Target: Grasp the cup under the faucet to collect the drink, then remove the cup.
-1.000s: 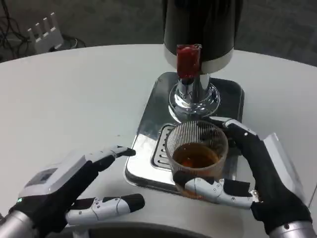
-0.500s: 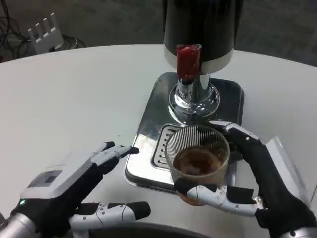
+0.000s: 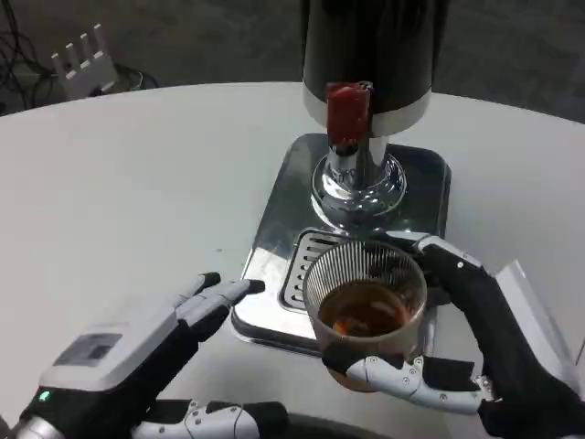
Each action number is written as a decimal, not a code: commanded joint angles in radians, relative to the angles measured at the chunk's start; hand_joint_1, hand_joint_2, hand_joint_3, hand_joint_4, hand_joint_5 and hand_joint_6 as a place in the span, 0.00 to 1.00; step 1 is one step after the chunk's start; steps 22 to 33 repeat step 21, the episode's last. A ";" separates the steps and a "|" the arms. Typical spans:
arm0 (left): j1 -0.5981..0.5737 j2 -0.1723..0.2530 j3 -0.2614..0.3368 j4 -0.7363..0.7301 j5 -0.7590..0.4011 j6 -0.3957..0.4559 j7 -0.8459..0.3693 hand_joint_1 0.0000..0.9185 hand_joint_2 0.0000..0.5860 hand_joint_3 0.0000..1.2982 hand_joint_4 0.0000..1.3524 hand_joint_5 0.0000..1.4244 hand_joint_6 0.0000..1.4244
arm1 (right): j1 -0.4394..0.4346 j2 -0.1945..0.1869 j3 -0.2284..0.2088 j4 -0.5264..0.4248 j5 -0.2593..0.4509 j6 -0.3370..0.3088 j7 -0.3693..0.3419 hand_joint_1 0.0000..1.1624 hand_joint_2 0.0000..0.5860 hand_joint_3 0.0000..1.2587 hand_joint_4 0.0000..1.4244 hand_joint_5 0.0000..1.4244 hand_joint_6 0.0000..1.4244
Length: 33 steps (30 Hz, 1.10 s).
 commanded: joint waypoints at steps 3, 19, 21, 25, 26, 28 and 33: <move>0.054 0.018 0.021 -0.028 -0.013 -0.028 0.000 0.00 0.08 0.07 0.00 0.00 0.09 | 0.020 0.009 0.001 -0.060 0.015 -0.044 0.011 0.88 0.30 0.76 0.66 0.63 0.42; 0.057 0.014 0.028 -0.029 -0.022 -0.026 -0.004 0.00 0.08 0.07 0.00 0.00 0.09 | 0.019 0.017 -0.009 -0.066 0.025 -0.037 0.027 0.88 0.32 0.76 0.67 0.63 0.42; 0.056 0.014 0.026 -0.029 -0.020 -0.026 -0.003 0.00 0.08 0.07 0.00 0.00 0.09 | 0.019 0.018 -0.009 -0.067 0.025 -0.039 0.028 0.88 0.32 0.76 0.67 0.63 0.42; 0.056 0.014 0.026 -0.029 -0.020 -0.026 -0.003 0.00 0.08 0.07 0.00 0.00 0.09 | 0.019 0.018 -0.009 -0.067 0.025 -0.039 0.028 0.88 0.32 0.76 0.67 0.63 0.42; 0.056 0.014 0.026 -0.029 -0.020 -0.026 -0.003 0.00 0.08 0.07 0.00 0.00 0.09 | 0.019 0.018 -0.009 -0.067 0.025 -0.039 0.028 0.88 0.32 0.76 0.67 0.63 0.42; 0.056 0.014 0.026 -0.029 -0.020 -0.026 -0.003 0.00 0.08 0.07 0.00 0.00 0.09 | 0.019 0.018 -0.009 -0.067 0.025 -0.039 0.028 0.88 0.32 0.76 0.67 0.63 0.42; 0.056 0.014 0.026 -0.029 -0.020 -0.026 -0.003 0.00 0.08 0.07 0.00 0.00 0.09 | 0.019 0.018 -0.009 -0.067 0.025 -0.039 0.028 0.88 0.32 0.76 0.67 0.63 0.42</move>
